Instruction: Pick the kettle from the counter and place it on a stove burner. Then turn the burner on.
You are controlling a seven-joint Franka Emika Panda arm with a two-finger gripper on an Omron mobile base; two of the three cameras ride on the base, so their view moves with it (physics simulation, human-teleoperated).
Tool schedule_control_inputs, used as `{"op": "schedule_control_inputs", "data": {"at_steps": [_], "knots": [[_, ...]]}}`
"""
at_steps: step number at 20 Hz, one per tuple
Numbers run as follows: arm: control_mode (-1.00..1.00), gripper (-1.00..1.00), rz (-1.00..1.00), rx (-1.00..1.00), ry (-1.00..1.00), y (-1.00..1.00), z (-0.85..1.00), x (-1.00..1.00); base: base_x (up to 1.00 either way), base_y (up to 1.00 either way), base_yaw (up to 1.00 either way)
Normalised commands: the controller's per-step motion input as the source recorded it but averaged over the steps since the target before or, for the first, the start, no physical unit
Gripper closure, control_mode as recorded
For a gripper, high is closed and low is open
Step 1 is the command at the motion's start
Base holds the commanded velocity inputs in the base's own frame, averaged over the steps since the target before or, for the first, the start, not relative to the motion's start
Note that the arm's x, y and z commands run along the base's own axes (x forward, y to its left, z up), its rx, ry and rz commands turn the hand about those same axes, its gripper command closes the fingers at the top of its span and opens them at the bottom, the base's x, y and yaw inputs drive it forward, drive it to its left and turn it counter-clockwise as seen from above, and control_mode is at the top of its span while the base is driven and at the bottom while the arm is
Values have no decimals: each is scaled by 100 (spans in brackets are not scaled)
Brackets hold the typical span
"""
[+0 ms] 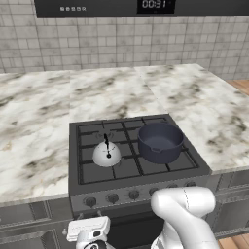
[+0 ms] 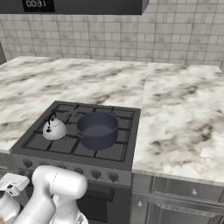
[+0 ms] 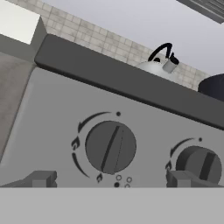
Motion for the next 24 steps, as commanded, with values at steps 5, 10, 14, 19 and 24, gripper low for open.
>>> {"op": "schedule_control_inputs", "data": {"at_steps": [5,10,14,19,24], "knots": [[-100,-100,1,6,-1,-8,22,0,0,0,0],[-100,-100,0,5,0,-13,22,0,0,0,0],[-100,-100,3,2,2,-9,5,0,0,0,0],[-100,-100,7,1,11,-4,0,15,0,0,0],[-100,-100,10,0,13,-1,0,27,0,0,0]]}}
